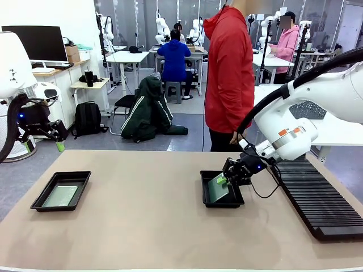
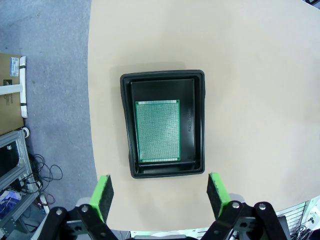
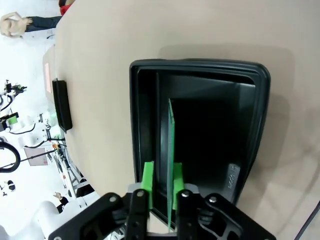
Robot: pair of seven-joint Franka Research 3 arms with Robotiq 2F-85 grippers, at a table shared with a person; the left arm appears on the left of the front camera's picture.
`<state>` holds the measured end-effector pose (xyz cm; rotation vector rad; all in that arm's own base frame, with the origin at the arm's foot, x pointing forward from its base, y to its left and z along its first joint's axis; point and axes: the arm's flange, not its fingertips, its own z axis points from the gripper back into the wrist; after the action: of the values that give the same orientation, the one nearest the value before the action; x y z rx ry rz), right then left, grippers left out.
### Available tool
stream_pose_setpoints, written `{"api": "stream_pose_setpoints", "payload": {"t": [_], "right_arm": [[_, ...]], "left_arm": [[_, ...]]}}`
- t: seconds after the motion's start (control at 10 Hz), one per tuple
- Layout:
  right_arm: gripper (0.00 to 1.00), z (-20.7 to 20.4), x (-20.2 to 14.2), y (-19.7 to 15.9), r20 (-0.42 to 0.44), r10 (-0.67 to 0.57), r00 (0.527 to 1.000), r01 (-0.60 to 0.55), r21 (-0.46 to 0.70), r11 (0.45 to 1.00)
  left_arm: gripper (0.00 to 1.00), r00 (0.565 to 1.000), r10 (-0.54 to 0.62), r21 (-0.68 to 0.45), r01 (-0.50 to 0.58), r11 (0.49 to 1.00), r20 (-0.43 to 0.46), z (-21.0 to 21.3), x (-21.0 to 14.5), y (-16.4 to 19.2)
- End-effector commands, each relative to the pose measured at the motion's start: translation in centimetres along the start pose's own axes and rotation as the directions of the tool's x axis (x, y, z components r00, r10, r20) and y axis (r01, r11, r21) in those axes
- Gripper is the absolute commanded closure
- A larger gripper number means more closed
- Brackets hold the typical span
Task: Inspect and transfer BCBs to ESD trays.
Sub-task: Pick up the Blank PCB from the PCB Rack and place it in the right ESD tray.
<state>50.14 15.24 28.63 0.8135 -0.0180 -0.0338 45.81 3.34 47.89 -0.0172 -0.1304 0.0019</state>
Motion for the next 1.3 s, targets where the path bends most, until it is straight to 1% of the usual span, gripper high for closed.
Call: {"api": "stream_pose_setpoints", "payload": {"t": [0.0,0.2,0.5,0.7,0.9,1.2], "right_arm": [[0.59,0.4,-0.5,1.3,0.006,-0.042,0.999,0.042,-0.075,0.996],[0.41,1.2,-0.9,2.1,0.028,-0.062,0.998,0.065,-0.156,0.986],[0.16,3.3,-2.2,4.5,0.054,-0.051,0.997,0.064,-0.265,0.962],[0.0,4.9,-3.0,6.0,0.055,-0.037,0.998,0.055,-0.379,0.924],[0.0,5.8,-3.5,7.1,0.065,-0.055,0.996,0.079,-0.458,0.885],[0.0,6.7,-3.4,8.1,0.07,-0.071,0.995,0.097,-0.498,0.862]], "left_arm": [[0.0,1.0,0.002,-0.006,-0.002,1.0,0.008,-0.1,-0.1,0.0],[0.0,1.0,0.002,-0.006,-0.002,1.0,0.008,-0.1,-0.1,0.0],[0.0,1.0,0.002,-0.006,-0.002,1.0,0.008,-0.1,-0.1,0.0],[0.0,1.0,0.002,-0.006,-0.002,1.0,0.008,-0.1,-0.1,0.0],[0.0,1.0,0.002,-0.006,-0.002,1.0,0.008,-0.1,-0.1,0.0],[0.0,1.0,0.002,-0.006,-0.002,1.0,0.008,-0.1,-0.1,0.0]]}}
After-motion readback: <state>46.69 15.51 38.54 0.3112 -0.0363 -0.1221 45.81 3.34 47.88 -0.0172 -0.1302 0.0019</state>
